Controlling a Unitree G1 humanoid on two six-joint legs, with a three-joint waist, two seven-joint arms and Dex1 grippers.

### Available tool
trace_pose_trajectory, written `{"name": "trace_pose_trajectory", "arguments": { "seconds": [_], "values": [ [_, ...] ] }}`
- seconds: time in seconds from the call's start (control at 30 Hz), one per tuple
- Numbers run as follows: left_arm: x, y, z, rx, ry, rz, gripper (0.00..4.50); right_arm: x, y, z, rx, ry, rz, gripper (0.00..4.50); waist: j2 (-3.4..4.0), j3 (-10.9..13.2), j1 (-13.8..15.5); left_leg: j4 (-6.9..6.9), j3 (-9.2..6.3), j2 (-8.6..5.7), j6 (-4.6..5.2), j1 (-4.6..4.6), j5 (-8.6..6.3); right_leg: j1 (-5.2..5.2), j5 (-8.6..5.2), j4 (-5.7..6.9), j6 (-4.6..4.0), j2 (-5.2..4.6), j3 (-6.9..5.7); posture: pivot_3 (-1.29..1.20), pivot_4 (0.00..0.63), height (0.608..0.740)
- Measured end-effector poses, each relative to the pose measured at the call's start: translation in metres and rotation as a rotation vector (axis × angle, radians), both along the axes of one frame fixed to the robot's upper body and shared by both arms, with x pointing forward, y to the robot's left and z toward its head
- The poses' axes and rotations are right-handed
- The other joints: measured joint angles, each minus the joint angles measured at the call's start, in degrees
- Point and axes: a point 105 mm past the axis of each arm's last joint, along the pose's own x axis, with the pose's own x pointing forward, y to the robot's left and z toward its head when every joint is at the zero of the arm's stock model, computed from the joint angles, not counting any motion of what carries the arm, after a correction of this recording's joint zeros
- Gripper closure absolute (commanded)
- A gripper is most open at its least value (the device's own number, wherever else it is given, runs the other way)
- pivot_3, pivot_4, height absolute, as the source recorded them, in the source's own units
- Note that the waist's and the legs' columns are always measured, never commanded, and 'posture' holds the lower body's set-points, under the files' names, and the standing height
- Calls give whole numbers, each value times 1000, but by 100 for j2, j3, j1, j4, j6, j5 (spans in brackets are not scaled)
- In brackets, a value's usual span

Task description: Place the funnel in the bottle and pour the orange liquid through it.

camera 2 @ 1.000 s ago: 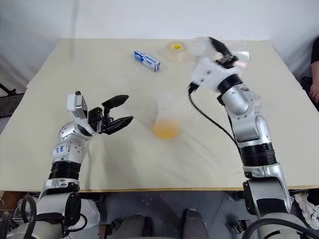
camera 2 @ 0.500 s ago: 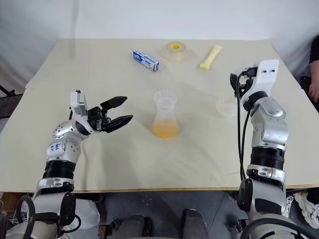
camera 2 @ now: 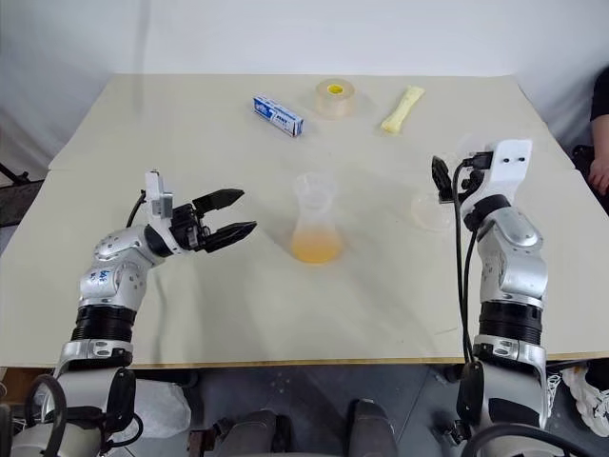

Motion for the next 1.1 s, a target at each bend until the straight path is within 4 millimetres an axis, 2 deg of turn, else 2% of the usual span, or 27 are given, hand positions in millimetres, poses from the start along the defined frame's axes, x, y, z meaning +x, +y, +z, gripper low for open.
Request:
{"name": "trace_pose_trajectory", "arguments": {
  "seconds": [0.17,0.27,0.4,0.47,0.53,0.63,0.67,0.83,0.9,1.0,1.1],
  "values": [
    [3,2,-3,-3,52,44,0,-5,3,53,-20,-140,30,19,0,0,6,0,-11,0,0,0,0,0,0,1,0,0,0,0,150,740],
    [3,2,-6,-1,83,61,0,-9,7,75,-26,-198,76,19,0,0,7,0,-12,0,0,0,0,0,0,2,0,0,0,0,150,740],
    [2,5,-7,0,112,78,0,-19,19,89,-46,-225,189,19,0,0,9,0,-10,0,0,0,0,0,0,1,0,0,1,0,150,740],
    [-1,6,-5,-1,114,82,0,-33,33,89,-104,-226,307,19,0,0,23,-1,-19,1,0,-1,0,2,0,1,0,1,-2,0,150,740],
    [-8,7,-6,2,109,65,0,-47,44,80,-149,-200,420,19,0,0,28,-1,-22,-1,0,-1,0,4,0,0,0,0,-2,0,150,740],
    [-24,16,-20,55,146,31,0,-74,49,43,-227,-67,582,19,0,0,49,-2,-20,-7,3,-2,-3,7,0,-6,1,-2,-1,0,150,740],
    [-27,18,-24,61,153,30,0,-86,49,24,-261,0,638,19,0,0,93,1,-21,-7,3,-2,-3,9,0,-8,1,-3,-2,0,150,740],
    [-36,24,-23,79,131,6,0,-124,58,-13,-310,135,817,19,-2,1,194,13,-8,-3,4,1,-2,15,0,-12,1,-2,4,0,150,740],
    [-41,30,-25,111,115,-6,0,-135,55,-32,-326,198,848,19,-5,-1,214,11,-9,-2,3,9,-3,20,0,-11,1,0,3,0,150,740],
    [-49,42,-32,147,103,-20,0,-145,41,-73,-331,320,849,19,-6,-1,242,9,12,-6,5,8,-4,18,0,-15,1,-2,5,0,150,740],
    [-53,51,-41,197,119,-41,0,-144,32,-90,-340,348,839,19,-6,-1,247,11,55,0,4,10,-3,15,0,-17,1,1,5,0,150,740]
  ]
}}
